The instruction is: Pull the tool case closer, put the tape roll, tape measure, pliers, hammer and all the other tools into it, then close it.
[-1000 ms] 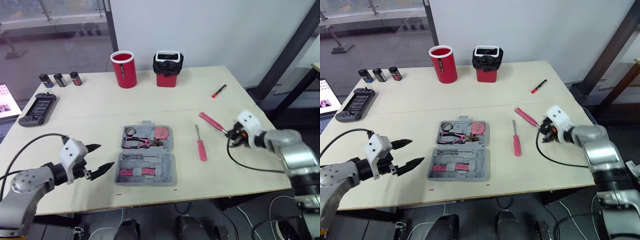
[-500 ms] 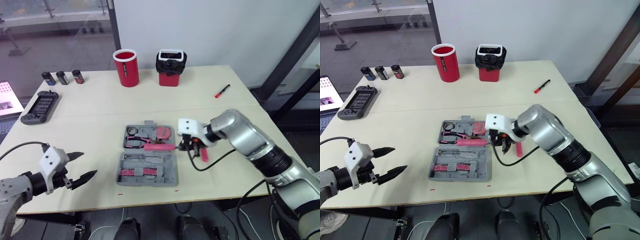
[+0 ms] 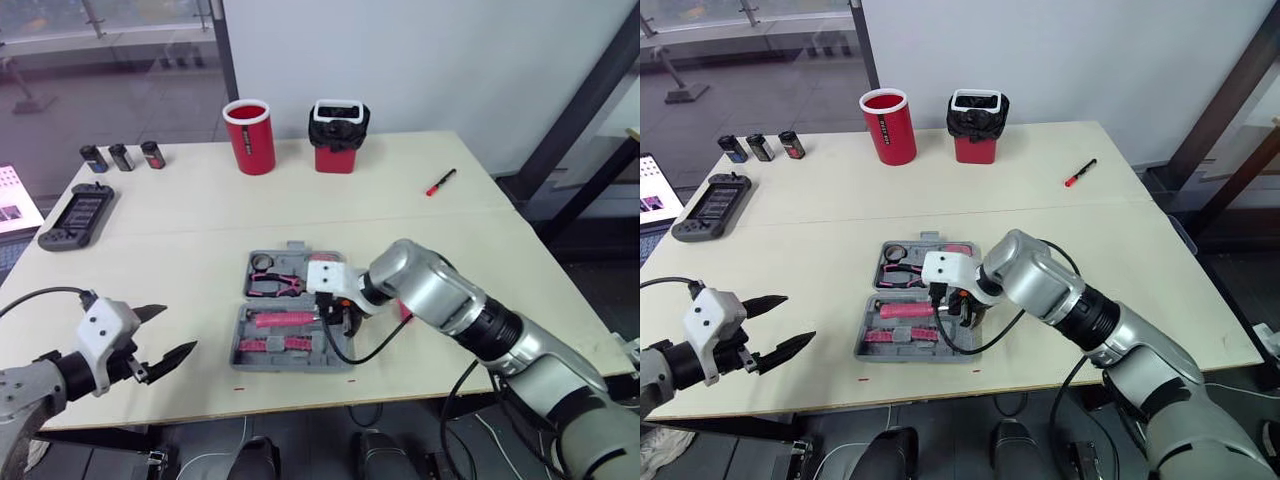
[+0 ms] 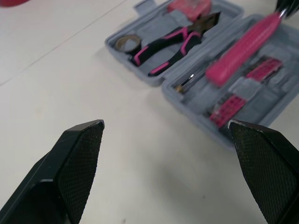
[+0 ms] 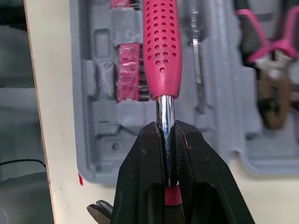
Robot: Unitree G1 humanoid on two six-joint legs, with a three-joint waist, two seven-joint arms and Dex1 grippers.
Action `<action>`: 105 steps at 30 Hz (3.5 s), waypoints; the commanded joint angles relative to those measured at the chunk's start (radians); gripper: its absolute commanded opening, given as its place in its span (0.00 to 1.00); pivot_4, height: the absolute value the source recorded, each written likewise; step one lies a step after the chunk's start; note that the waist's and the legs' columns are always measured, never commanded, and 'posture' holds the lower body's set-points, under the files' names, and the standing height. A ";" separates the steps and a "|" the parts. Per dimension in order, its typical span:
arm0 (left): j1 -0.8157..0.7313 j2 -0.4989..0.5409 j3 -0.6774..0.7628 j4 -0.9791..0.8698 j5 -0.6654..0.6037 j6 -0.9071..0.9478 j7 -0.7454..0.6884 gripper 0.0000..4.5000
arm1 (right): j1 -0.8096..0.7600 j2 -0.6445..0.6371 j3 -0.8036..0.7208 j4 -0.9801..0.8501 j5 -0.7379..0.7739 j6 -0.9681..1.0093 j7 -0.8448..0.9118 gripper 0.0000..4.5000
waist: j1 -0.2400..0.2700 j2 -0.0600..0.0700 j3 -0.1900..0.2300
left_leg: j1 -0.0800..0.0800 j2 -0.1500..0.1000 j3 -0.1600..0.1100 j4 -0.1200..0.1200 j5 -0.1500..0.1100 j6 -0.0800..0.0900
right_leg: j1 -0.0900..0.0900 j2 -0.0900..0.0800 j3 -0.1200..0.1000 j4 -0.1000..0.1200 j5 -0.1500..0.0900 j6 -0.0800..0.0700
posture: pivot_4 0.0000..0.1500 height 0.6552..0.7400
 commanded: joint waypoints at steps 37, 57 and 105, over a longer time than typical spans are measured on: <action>-0.012 0.005 0.008 -0.080 -0.007 0.071 0.019 1.00 | 0.215 0.173 -0.290 0.056 0.117 -0.413 -0.098 0.56 | 0.002 -0.002 -0.001 | 0.002 0.000 -0.001 -0.001 0.000 0.000 | 0.001 0.002 0.000 0.000 0.000 -0.001 | 1.00 1.00; -0.034 0.010 -0.015 -0.070 0.007 0.066 0.006 1.00 | 0.231 0.318 -0.248 0.568 0.000 -0.720 -0.115 0.02 | 0.000 -0.002 -0.001 | 0.003 0.001 -0.002 0.000 0.000 0.000 | 0.001 0.004 0.001 0.001 0.002 -0.002 | 1.00 1.00; 0.068 -0.187 0.371 0.784 -0.066 -0.494 -0.007 1.00 | 0.808 -0.098 -1.164 0.612 0.366 -1.181 -0.237 1.00 | -0.022 -0.005 -0.009 | 0.019 0.001 0.001 -0.009 -0.003 -0.004 | 0.013 -0.003 -0.003 -0.017 -0.005 0.000 | 1.00 1.00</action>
